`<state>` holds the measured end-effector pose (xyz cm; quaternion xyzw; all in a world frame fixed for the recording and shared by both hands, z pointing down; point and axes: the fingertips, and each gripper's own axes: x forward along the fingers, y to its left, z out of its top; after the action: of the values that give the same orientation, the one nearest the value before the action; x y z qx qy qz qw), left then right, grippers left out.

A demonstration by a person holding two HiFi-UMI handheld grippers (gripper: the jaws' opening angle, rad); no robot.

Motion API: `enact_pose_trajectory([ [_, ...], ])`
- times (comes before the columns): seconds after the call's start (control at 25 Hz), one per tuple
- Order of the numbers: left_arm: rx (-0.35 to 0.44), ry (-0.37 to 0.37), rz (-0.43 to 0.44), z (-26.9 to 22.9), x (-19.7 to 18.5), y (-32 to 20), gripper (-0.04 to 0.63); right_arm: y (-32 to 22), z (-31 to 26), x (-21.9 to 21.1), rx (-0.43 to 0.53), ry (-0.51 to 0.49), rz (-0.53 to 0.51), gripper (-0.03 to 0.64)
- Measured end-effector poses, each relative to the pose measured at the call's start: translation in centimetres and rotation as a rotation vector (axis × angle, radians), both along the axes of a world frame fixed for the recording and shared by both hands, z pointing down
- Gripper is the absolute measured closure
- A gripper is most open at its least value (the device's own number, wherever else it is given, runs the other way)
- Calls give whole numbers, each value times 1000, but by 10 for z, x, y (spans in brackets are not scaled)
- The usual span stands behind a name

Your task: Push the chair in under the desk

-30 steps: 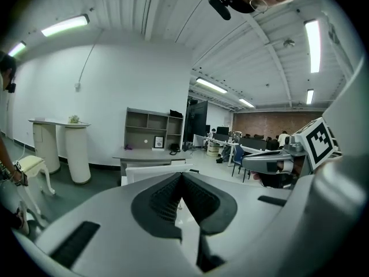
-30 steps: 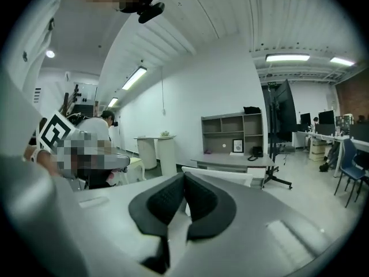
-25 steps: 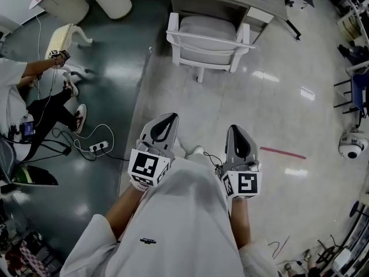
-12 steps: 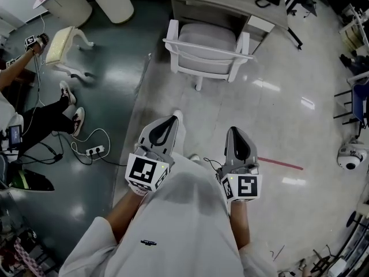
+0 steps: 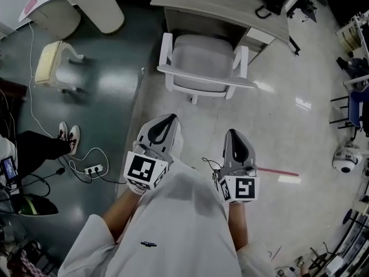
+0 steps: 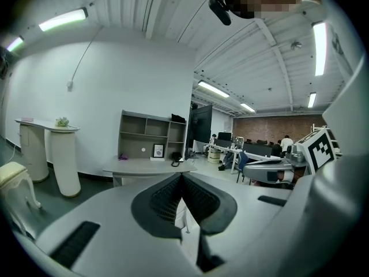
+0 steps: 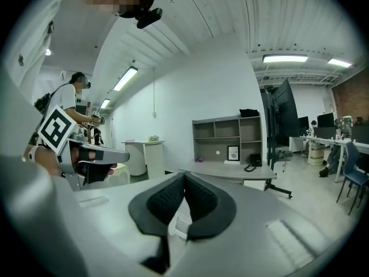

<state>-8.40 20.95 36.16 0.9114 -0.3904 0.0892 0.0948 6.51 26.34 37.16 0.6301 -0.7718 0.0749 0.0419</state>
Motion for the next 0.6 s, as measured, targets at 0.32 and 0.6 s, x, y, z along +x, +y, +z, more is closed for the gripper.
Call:
enact_pose_trajectory([
  [0.32,-24,26,67,0,-8,-96,588,-100,-17,-9,-1,37,62,604],
  [0.6,-18,48,95,-1,-12,-146,588,-150,-22,-19,9,50,88,604],
])
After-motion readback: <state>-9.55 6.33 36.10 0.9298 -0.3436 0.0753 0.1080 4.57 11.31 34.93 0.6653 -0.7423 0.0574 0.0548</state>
